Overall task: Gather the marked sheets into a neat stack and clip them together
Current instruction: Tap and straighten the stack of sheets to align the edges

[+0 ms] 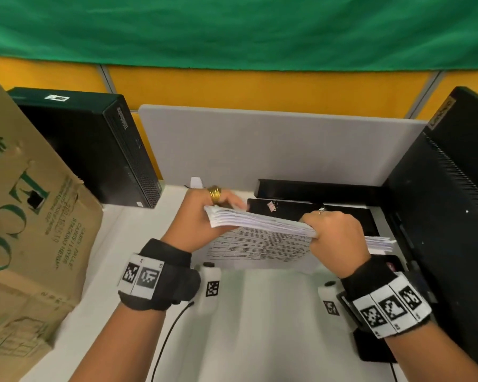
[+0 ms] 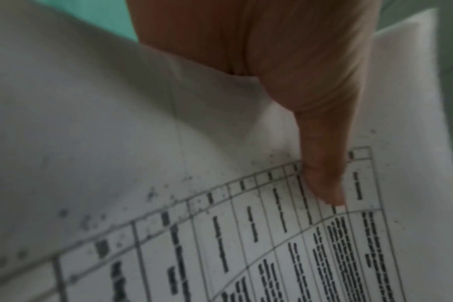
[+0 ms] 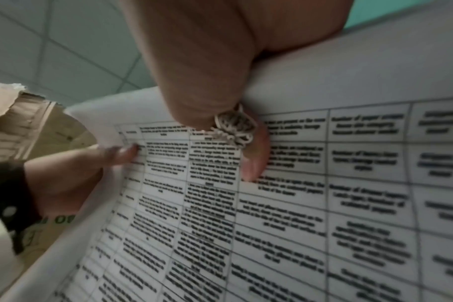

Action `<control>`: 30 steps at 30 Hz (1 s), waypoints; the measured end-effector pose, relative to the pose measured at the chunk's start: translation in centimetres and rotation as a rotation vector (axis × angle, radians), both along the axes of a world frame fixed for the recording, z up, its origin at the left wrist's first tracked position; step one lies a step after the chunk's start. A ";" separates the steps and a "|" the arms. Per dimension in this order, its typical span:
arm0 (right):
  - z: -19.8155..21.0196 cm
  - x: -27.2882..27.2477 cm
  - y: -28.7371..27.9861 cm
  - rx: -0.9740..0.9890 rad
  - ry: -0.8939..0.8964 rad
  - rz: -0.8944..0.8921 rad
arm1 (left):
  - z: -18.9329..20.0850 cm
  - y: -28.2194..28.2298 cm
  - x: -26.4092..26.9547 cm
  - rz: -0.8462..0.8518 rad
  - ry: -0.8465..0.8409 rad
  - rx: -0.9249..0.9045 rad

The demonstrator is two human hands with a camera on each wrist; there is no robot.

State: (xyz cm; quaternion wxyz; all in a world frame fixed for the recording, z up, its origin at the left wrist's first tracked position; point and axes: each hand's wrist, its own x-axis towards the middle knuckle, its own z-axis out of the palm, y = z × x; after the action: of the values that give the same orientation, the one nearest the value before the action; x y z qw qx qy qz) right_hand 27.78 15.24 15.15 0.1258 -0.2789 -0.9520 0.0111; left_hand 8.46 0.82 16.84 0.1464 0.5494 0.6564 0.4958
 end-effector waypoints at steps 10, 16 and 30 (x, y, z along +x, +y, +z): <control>-1.1 4.1 5.3 -0.701 0.212 -0.126 | -3.3 -4.2 -4.7 0.289 -0.292 -0.051; -3.9 2.3 4.0 -1.017 0.724 -0.050 | -4.5 -3.6 -2.3 0.496 -0.295 0.092; -8.6 2.9 4.3 -1.140 0.410 -0.181 | -13.9 -3.5 -4.2 0.430 -0.628 -0.475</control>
State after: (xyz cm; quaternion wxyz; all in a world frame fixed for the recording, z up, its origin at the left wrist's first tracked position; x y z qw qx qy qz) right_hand 30.73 19.54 6.57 0.1380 -0.3741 -0.7252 0.5613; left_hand 4.24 -2.64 2.90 0.3543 0.1743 0.7752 0.4931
